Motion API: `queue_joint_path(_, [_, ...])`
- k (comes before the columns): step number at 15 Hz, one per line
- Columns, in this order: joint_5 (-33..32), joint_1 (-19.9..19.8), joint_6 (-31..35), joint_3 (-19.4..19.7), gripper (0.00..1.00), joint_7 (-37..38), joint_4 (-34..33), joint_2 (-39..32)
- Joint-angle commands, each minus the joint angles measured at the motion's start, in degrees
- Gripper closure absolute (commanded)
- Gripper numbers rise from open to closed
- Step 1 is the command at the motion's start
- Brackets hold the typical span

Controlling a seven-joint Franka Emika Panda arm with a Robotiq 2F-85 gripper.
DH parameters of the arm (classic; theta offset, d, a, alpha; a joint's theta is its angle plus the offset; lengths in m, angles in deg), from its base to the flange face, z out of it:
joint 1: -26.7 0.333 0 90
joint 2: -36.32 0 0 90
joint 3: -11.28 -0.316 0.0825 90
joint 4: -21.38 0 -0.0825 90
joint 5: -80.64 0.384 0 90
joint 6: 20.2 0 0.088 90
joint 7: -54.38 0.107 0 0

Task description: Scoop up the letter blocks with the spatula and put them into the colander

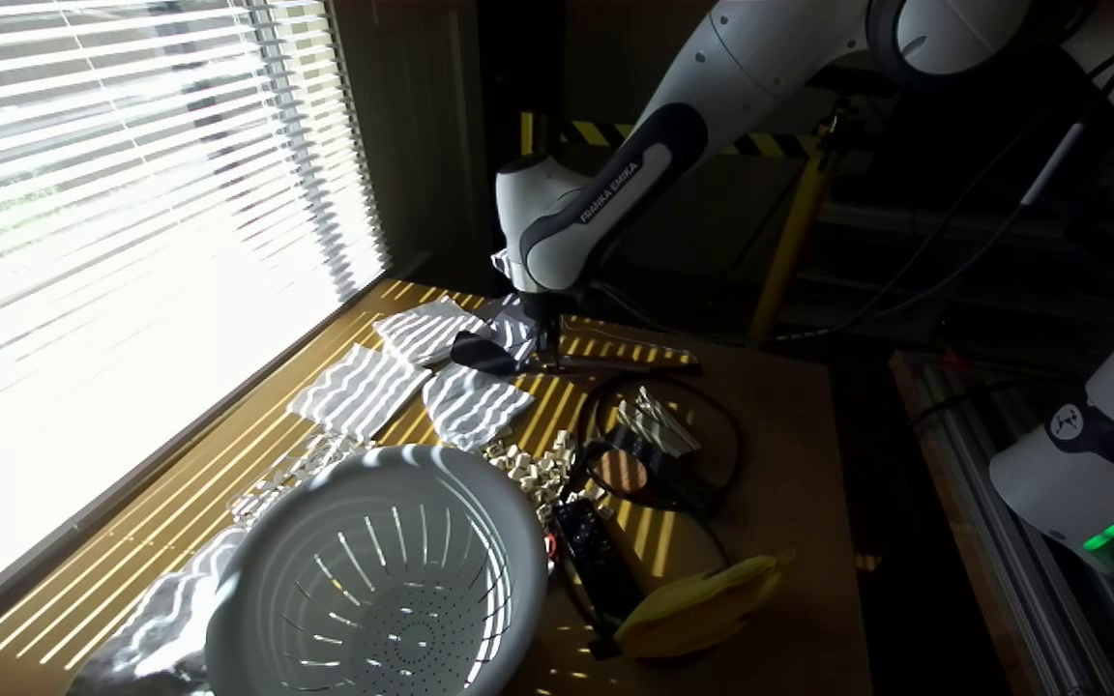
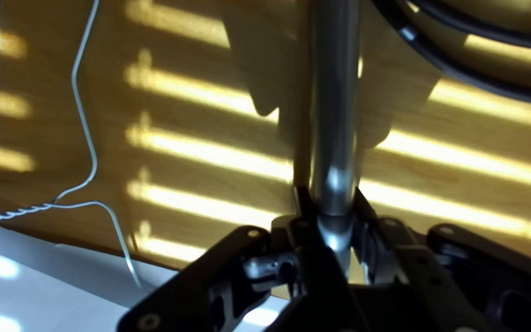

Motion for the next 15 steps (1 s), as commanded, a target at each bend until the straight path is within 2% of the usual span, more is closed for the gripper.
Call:
queue_joint_path(1, [0.2, 0.1, -1.0, 0.7, 0.94, 1.7, 0.8, 1.4])
queue_joint_path(6, [-3.3, 1.1, -3.4, 1.9, 0.94, -1.1, 3.9, 6.3])
queue_joint_path(9, [-8.8, 3.1, -10.0, 3.1, 0.94, -4.7, 3.3, 8.4])
queue_joint_path(15, [-18.1, 6.0, -13.7, 3.1, 0.94, -11.3, 5.6, 9.5])
